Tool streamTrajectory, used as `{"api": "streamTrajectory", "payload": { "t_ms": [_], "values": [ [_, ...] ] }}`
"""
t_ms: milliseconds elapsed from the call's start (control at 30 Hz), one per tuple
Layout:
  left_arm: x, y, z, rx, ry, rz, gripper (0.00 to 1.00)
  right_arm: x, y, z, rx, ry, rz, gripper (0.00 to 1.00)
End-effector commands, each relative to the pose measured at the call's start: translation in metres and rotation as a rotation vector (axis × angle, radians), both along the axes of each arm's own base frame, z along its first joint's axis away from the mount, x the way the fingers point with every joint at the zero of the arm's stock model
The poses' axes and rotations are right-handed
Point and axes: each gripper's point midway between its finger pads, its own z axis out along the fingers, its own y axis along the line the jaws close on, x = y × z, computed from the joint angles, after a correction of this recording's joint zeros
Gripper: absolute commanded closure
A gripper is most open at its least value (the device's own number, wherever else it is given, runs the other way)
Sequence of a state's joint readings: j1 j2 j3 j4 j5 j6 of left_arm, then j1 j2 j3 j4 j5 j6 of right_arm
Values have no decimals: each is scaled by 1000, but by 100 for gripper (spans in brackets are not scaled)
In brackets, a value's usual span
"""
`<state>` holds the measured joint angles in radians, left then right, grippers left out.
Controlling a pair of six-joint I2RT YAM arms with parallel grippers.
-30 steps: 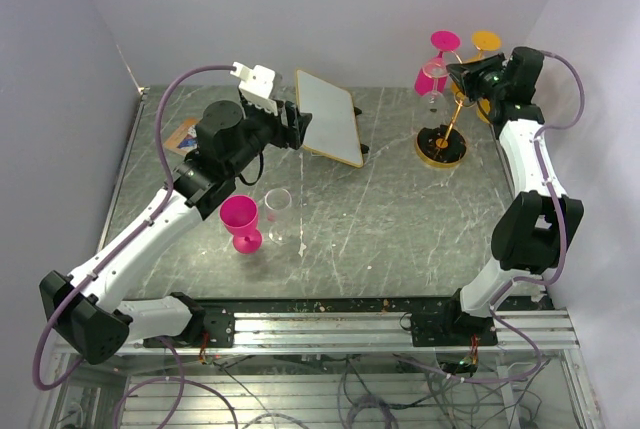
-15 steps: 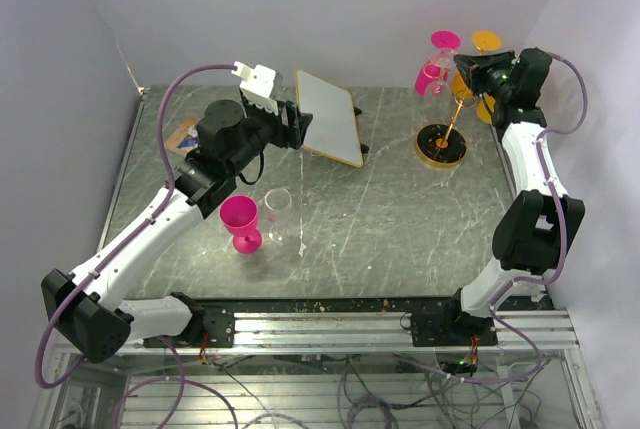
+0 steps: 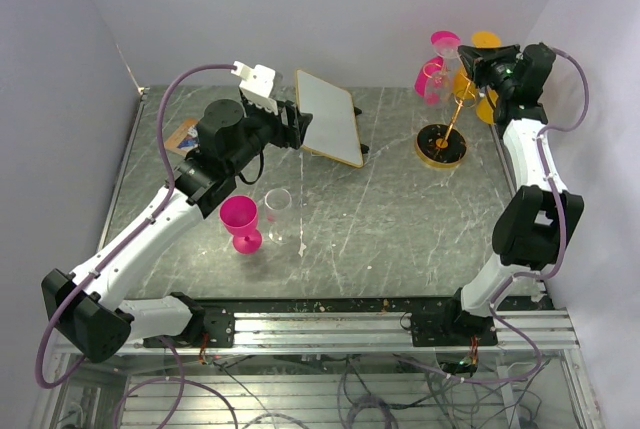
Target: Take the wine glass off the wine glass rack
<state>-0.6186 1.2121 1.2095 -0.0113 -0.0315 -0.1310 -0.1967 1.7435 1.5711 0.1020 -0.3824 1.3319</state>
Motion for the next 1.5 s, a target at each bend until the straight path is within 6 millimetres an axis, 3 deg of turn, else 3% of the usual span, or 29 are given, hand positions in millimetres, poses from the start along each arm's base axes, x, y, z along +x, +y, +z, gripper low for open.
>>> {"api": "streamTrajectory", "payload": {
  "t_ms": [0,400,567,700,867,1033,1233,1467],
  "values": [
    [1,-2,23,-43,-51,-16,23,7,-3,31,-8,-83,10,100],
    [2,0,24,-45,-51,-11,23,27,34,32,-5,-76,92,100],
    [2,1,24,-48,-52,-11,23,26,70,39,-20,-89,151,100],
    [1,0,25,-55,-50,-17,23,16,111,42,-10,-103,239,100],
    [2,0,24,-52,-47,-11,22,-13,147,57,-6,-140,311,100],
    [1,-1,23,-55,-39,-22,22,-55,174,74,63,-191,397,100],
    [-3,5,34,-71,-52,-14,20,-111,182,101,148,-280,453,100],
    [-22,20,68,-152,-85,-28,18,-172,184,129,257,-350,545,100]
  ]
}}
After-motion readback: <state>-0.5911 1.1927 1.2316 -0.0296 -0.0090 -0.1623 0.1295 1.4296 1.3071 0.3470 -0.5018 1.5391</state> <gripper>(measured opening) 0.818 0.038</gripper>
